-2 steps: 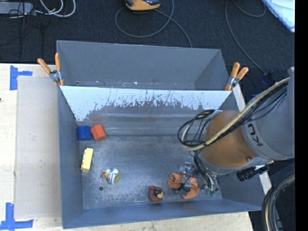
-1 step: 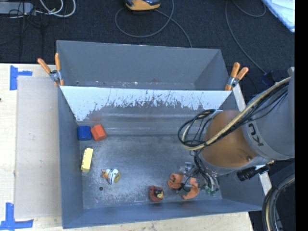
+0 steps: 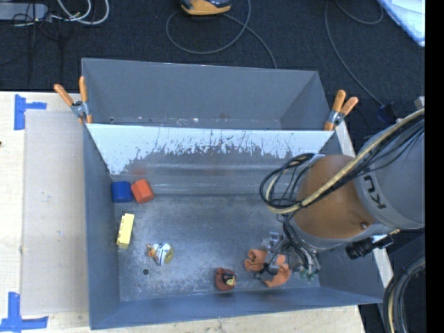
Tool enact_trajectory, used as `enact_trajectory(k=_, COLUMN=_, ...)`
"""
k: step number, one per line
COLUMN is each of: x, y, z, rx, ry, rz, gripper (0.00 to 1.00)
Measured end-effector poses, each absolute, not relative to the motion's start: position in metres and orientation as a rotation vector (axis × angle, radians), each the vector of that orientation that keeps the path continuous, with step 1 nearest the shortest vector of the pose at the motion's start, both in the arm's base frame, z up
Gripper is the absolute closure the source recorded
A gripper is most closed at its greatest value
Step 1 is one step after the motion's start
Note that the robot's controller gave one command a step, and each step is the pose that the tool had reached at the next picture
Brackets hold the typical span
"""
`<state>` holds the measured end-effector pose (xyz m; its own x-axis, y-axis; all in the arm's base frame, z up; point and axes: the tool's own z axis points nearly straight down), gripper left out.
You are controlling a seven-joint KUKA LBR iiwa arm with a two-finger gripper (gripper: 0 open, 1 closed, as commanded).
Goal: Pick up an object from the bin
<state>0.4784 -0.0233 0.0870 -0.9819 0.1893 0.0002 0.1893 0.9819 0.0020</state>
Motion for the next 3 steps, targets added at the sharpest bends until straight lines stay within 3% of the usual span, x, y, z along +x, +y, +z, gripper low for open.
enact_trajectory(k=2, x=0.48, y=-0.024, z=0.145, rx=-0.298, ry=-3.131, rz=-0.003, gripper=1.0)
enact_trajectory(k=3, x=0.48, y=-0.024, z=0.161, rx=-0.298, ry=-3.133, rz=-0.004, gripper=1.0)
